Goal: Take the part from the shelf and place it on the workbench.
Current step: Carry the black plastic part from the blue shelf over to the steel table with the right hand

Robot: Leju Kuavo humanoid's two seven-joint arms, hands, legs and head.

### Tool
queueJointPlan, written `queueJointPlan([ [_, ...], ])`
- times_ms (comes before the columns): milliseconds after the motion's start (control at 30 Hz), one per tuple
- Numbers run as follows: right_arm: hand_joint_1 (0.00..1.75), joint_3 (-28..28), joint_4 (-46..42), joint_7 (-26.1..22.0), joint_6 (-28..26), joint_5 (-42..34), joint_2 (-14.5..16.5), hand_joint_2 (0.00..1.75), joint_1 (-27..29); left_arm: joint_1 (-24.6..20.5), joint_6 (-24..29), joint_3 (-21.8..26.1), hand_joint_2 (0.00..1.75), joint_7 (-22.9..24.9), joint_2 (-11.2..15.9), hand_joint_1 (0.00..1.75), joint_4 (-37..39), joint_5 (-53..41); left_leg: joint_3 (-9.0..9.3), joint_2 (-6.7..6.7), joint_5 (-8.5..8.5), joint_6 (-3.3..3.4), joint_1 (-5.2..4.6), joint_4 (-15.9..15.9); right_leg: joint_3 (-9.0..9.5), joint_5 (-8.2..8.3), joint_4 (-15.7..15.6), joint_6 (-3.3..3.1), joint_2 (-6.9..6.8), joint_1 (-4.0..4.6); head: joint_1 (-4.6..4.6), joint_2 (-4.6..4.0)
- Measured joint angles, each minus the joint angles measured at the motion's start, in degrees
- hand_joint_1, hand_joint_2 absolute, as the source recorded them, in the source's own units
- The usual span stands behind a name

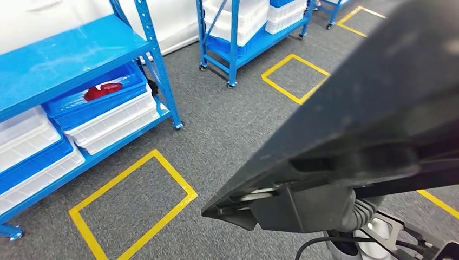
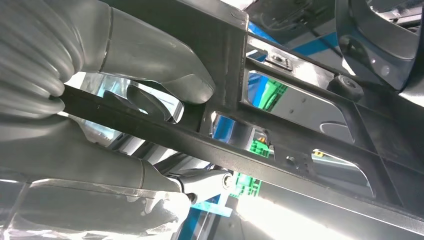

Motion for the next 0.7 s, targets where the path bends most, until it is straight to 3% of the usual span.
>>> queueJointPlan([
  [67,1.75,0.0,0.2,-0.6,0.4,0.0,0.0,1.75,0.4,-0.1,0.1,0.0,0.0,-0.1,-0.1,0.0,0.0,0.0,0.25,0.61,-0.12,0.55,-0.05,-0.5,-0.39,0.31,-0.1,0.73,1.09,-0.13,0.0,0.0],
  [100,1.75,0.0,0.3,-0.9,0.6,0.0,0.0,1.75,0.6,-0.2,0.1,0.0,0.0,-0.4,-0.1,0.0,0.0,0.1,0.31,1.23,0.06,0.93,0.0,-0.7,-0.57,0.24,0.1,1.04,0.75,-0.12,0.01,0.0],
  [167,1.75,-0.1,0.5,-1.5,1.1,0.1,0.0,1.75,0.7,-0.4,-0.1,0.0,0.0,-1.3,-0.1,0.0,0.0,0.1,0.41,2.52,0.41,1.61,0.2,-1.2,-1.96,-1.48,2.9,1.62,-1.66,-0.03,0.01,0.0],
  [200,1.75,-0.1,0.6,-1.7,1.2,0.1,0.0,1.75,0.7,-0.4,-0.3,0.0,0.0,-1.8,-0.1,0.0,0.0,0.0,0.44,3.19,0.45,1.8,0.14,-1.3,-3.4,-3.15,5.9,1.84,-3.28,-0.14,0.01,0.0],
  [267,1.75,-0.5,0.8,-2.0,1.2,0.1,0.0,1.75,0.8,-0.2,-0.7,-0.1,0.0,-2.5,0.1,0.0,0.0,0.0,0.41,4.63,0.37,1.95,0.05,-1.3,-7.02,-6.37,13.2,2.26,-4.83,-0.5,0.01,0.0],
  [300,1.75,-0.6,0.9,-2.1,1.3,0.1,0.0,1.75,0.9,-0.2,-0.9,-0.1,0.0,-2.7,0.2,0.0,0.0,0.0,0.42,5.39,0.29,1.95,0.03,-1.3,-8.08,-6.78,15.3,2.39,-5.12,-0.68,0.01,-0.01],
  [333,1.75,-0.8,0.9,-2.2,1.5,0.1,0.0,1.75,0.9,-0.2,-1.0,-0.1,0.0,-2.9,0.3,0.0,0.0,0.1,0.47,6.14,0.21,1.88,0.02,-1.3,-8.08,-6.13,15.3,2.44,-5.38,-0.82,0.01,-0.01],
  [367,1.75,-0.9,0.9,-2.2,1.7,0.1,0.0,1.75,0.9,-0.4,-1.2,0.0,0.0,-3.1,0.3,0.0,0.0,0.3,0.58,6.8,0.1,1.77,0.02,-1.3,-6.91,-4.59,13.1,2.39,-5.76,-0.9,0.01,0.0],
  [433,1.75,-1.0,0.9,-2.2,2.1,0.1,0.0,1.75,0.7,-0.6,-1.4,0.0,0.0,-3.3,0.3,0.0,0.0,0.6,0.96,7.94,-0.23,1.35,-0.1,-1.2,-2.68,-1.22,5.2,2.0,-7.94,-0.64,0.01,0.0],
  [500,1.75,-1.1,0.9,-2.2,2.3,0.1,0.0,1.75,0.4,-0.7,-1.5,0.0,0.0,-3.6,0.3,0.0,0.0,0.9,1.25,8.98,-0.58,0.77,-0.35,-1.2,-0.28,-0.16,0.4,1.39,-9.64,-0.07,0.01,-0.01],
  [533,1.75,-1.1,1.0,-2.1,2.4,0.1,0.0,1.75,0.2,-0.7,-1.6,0.0,0.0,-3.7,0.3,0.0,0.0,1.0,1.38,9.58,-0.71,0.46,-0.47,-1.3,-0.17,-0.38,-0.2,1.13,-9.61,0.19,0.01,-0.01],
  [600,1.75,-1.1,1.0,-1.9,2.5,0.1,0.0,1.75,0.0,-1.0,-1.7,0.0,0.0,-4.0,0.4,0.0,0.0,1.2,1.71,10.39,-1.02,-0.15,-0.47,-1.4,-0.22,-0.2,-0.5,0.55,-8.24,0.09,0.01,-0.01],
  [633,1.75,-1.1,1.1,-1.8,2.5,0.1,0.0,1.75,-0.1,-1.1,-1.8,0.0,0.0,-4.0,0.3,0.0,0.0,1.2,1.61,9.66,-1.58,-0.41,-0.41,-0.8,-0.1,-0.06,-0.7,0.22,-7.61,-0.05,0.01,-0.01],
  [700,1.75,-1.1,1.2,-1.3,2.3,0.0,0.3,1.75,-0.6,-1.1,-1.9,0.0,0.0,-4.0,0.4,0.0,0.0,1.2,-0.34,6.57,-4.29,-0.73,-0.24,3.6,0.16,0.17,-1.2,-0.43,-6.45,-0.28,0.0,-0.01],
])
